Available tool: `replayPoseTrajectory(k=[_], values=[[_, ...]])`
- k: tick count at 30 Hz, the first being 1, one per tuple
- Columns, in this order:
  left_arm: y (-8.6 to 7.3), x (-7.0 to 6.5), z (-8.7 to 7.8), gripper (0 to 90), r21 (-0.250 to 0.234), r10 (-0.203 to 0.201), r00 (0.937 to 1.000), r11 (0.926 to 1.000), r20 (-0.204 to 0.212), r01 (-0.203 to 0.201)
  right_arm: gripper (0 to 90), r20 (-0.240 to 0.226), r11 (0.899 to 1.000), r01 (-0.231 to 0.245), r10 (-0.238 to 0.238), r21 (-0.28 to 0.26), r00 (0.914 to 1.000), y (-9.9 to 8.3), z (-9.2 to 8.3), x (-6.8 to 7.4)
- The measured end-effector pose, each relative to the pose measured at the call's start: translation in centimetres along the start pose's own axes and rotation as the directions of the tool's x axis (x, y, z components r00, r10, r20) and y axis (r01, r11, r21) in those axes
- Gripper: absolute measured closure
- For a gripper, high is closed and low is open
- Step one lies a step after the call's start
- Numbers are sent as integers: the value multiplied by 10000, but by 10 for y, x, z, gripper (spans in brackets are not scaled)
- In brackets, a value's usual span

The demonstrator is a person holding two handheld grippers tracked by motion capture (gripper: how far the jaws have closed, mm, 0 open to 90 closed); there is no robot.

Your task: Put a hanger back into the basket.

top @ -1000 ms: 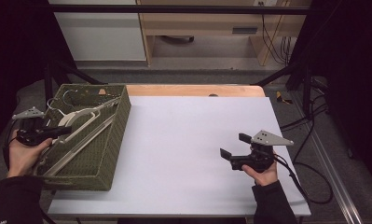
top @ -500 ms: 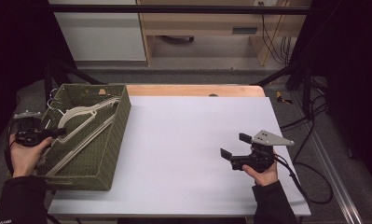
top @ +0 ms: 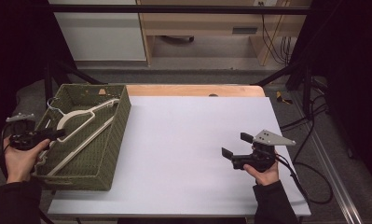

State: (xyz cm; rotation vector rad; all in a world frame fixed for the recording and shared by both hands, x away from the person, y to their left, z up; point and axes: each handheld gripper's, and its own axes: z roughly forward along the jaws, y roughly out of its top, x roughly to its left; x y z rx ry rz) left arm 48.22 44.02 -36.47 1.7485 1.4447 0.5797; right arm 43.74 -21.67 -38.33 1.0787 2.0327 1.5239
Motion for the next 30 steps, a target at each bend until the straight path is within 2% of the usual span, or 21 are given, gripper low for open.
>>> replayPoseTrajectory(k=[2, 4, 8, 12, 14, 16, 20, 22, 25, 28, 30], values=[[-1, -14, -8, 357, -652, 239, 9986, 9977, 470, -208, 57, 23, 10000, 17, -17, -15, 10000, 0, -1, -1], [-1, -28, -14, 322, -1189, 590, 9945, 9917, 866, -484, 56, 14, 10000, -29, 29, -91, 10000, 0, -2, -2], [-5, -57, -19, 203, -1942, 913, 9851, 9790, 1456, -621, 55, 57, 9998, -53, 55, -207, 10000, 0, -4, -3], [-8, -82, -20, 124, -2438, 1422, 9719, 9652, 1876, -942, 51, 111, 9995, -25, 29, -323, 9999, 1, -6, -4], [-10, -96, -19, 106, -2696, 1653, 9615, 9575, 2197, -1030, 49, 86, 9993, -48, 51, -370, 9999, 1, -7, -4], [-13, -109, -17, 108, -2923, 1917, 9449, 9499, 2652, -1106, 49, 80, 9990, -22, 26, -445, 10000, 2, -9, -5], [-17, -132, -13, 94, -3050, 2560, 9177, 9387, 3039, -1608, 43, 36, 9988, 21, -20, -485, 10000, 2, -11, -5], [-20, -139, -12, 86, -3197, 2633, 9123, 9340, 3137, -1596, 38, 35, 9988, 42, -40, -479, 10000, 2, -12, -5], [-24, -146, -10, 75, -3208, 2669, 9057, 9338, 3292, -1585, 34, -17, 9987, 30, -31, -512, 10000, 2, -12, -6], [-26, -149, -7, 65, -3162, 2730, 9081, 9333, 3174, -1701, 33, -33, 9989, 52, -54, -469, 10000, 2, -13, -7], [-27, -149, -4, 58, -3115, 2681, 9054, 9360, 3293, -1638, 32, -61, 9987, -27, 24, -506, 10000, 1, -14, -7]])
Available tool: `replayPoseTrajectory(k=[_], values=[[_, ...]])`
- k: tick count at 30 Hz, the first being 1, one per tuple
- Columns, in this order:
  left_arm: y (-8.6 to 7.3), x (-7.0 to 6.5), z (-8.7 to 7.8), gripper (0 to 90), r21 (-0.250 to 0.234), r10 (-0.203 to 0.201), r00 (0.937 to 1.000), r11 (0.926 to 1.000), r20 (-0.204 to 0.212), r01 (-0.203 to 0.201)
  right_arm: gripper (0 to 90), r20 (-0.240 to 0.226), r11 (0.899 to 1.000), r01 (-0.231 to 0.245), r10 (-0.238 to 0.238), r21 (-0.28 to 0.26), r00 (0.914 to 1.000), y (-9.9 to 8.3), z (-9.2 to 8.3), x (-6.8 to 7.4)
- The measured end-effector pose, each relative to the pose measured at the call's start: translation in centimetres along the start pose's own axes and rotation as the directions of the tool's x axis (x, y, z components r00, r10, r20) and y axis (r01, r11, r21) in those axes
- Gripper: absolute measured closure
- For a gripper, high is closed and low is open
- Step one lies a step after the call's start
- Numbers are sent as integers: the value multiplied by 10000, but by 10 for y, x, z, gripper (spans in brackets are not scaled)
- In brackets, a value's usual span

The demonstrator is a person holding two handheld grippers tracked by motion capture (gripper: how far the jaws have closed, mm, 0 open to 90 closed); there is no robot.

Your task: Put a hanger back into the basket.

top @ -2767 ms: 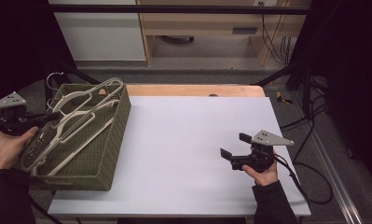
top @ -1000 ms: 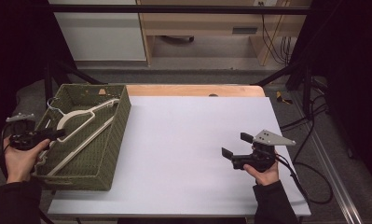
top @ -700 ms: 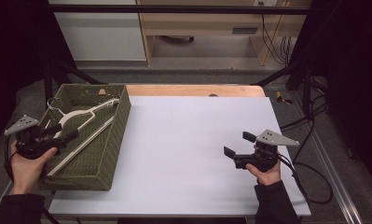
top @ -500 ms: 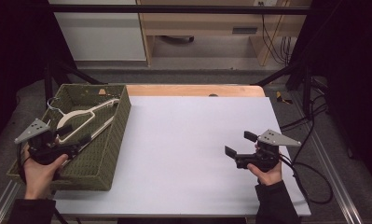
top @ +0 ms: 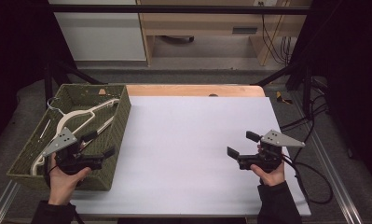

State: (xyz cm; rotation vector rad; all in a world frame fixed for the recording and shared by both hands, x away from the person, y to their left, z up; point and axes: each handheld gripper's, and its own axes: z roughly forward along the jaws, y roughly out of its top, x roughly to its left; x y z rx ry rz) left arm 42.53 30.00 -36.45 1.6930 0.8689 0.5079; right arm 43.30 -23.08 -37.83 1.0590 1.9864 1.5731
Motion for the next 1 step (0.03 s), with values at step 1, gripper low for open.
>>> replayPoseTrajectory(k=[1], values=[[-1, 0, 0, 54, 32, 10, 10000, 10000, -28, -10, 32, 6, 10000, -20, 20, 0, 10000, 0, 0, -1]])
